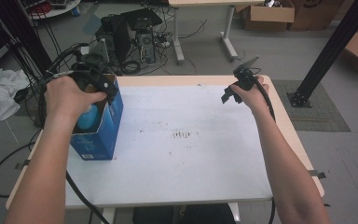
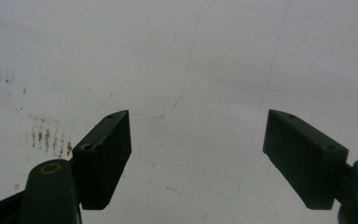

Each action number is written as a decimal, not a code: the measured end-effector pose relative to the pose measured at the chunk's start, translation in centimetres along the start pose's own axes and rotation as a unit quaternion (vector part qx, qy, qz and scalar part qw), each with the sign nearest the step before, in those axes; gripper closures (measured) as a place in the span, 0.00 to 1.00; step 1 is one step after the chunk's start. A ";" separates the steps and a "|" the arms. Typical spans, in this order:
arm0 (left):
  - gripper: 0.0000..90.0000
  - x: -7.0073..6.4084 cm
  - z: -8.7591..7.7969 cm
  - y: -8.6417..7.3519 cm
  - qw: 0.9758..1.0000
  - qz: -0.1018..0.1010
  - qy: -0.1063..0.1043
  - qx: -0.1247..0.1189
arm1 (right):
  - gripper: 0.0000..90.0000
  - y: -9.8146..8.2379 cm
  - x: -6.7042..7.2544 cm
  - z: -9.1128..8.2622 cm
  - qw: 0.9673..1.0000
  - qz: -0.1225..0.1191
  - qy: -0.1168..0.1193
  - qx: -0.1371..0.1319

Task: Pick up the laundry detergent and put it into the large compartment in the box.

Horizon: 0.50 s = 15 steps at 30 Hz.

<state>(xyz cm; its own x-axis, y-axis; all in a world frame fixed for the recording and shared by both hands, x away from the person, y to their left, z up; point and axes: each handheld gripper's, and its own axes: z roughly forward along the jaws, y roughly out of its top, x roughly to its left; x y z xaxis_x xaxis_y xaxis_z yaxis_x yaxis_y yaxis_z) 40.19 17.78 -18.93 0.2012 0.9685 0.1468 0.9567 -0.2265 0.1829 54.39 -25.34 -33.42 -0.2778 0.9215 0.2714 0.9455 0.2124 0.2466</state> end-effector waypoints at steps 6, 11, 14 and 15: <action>0.11 -3.7 -0.4 0.1 0.998 0.058 -0.001 -0.007 | 0.27 -0.3 0.4 0.2 1.000 -0.003 0.007 -0.004; 0.08 -6.3 -0.2 0.2 0.996 0.091 -0.008 -0.015 | 0.27 -0.6 0.3 0.3 1.000 -0.001 0.003 0.000; 0.08 -9.1 0.0 0.2 0.992 0.124 -0.010 -0.017 | 0.27 -0.8 0.0 0.1 1.000 0.002 0.004 0.000; 0.07 -9.5 0.0 0.2 0.991 0.133 -0.010 -0.016 | 0.27 -0.8 -0.1 0.0 1.000 0.003 0.003 -0.001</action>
<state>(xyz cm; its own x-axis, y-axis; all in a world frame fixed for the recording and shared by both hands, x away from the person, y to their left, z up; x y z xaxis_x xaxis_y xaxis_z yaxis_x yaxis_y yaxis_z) 38.49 8.51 -20.32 0.4505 0.8755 0.1747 0.8618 -0.4775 0.1709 53.63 -25.62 -33.65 -0.2739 0.9204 0.2790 0.9466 0.2068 0.2473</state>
